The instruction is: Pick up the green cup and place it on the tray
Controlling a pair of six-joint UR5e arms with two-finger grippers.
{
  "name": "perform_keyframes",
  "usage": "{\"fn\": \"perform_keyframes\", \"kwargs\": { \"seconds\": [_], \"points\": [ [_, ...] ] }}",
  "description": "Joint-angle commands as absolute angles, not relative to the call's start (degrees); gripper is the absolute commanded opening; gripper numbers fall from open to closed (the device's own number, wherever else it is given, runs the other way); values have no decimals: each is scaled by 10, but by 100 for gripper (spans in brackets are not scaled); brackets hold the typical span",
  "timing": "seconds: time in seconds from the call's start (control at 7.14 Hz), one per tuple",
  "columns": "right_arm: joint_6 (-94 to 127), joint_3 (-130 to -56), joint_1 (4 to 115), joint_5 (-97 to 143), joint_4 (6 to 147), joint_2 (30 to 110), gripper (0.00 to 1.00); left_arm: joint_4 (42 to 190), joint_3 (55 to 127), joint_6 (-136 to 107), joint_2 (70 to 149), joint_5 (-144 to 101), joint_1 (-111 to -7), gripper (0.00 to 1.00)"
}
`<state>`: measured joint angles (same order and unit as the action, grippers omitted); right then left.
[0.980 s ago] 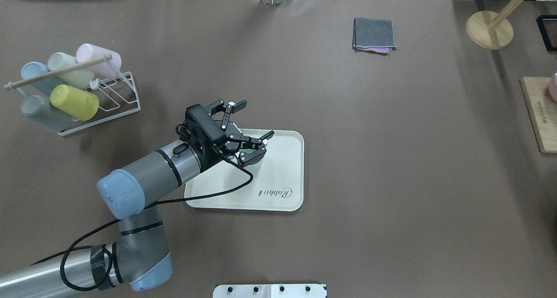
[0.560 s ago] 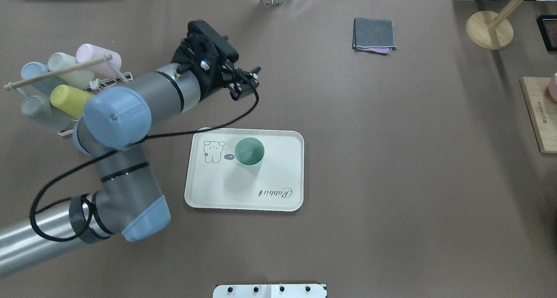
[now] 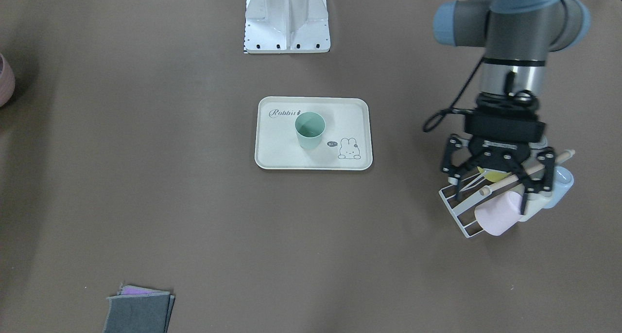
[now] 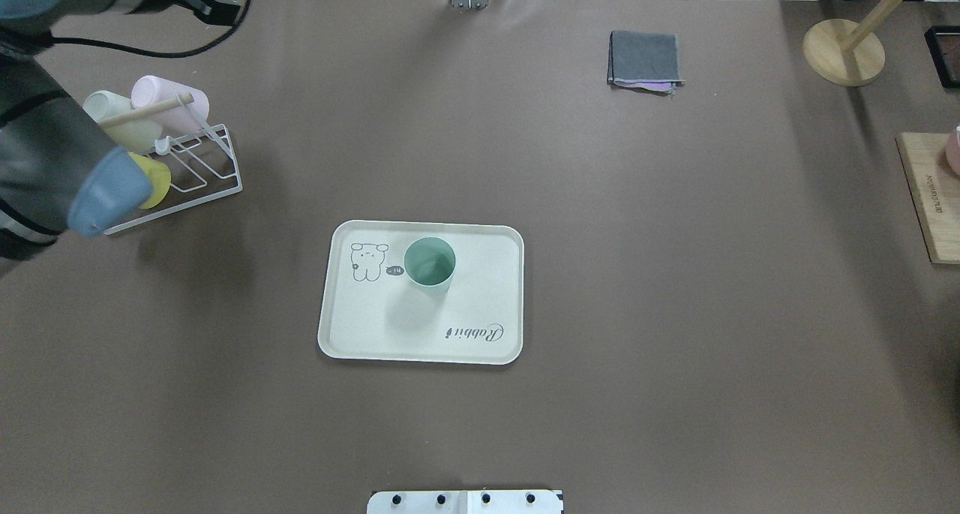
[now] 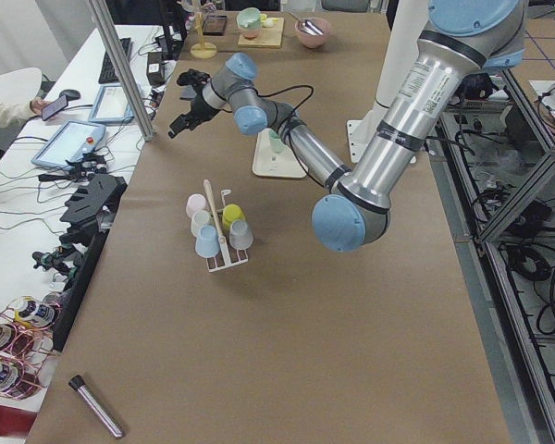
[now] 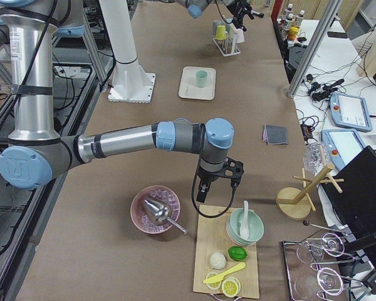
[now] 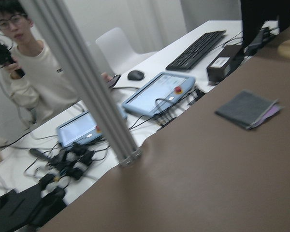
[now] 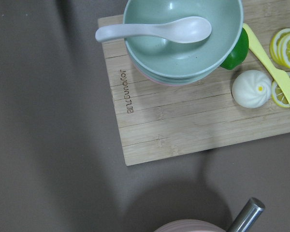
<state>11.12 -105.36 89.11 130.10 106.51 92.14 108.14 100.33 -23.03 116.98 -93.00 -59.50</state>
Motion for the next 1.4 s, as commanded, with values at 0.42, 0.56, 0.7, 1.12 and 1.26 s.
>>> {"fn": "perform_keyframes", "kwargs": {
  "seconds": [0.42,0.56,0.7,1.12,1.26],
  "points": [
    [115,-1070,889,1297,1068,925,100,1023,806,-240,1051,-1301,-889,98],
    [115,-1071,889,1297,1069,926,100,968,804,-232,1032,-1300,-892,98],
    [115,-1071,889,1301,1069,926,100,950,804,-217,1005,-1302,-901,98],
    [113,-1065,889,1303,1065,927,100,960,802,-113,943,-1337,-912,98],
    [113,-1068,889,1303,1069,928,100,966,836,-113,920,-1356,-913,98]
  ]
}}
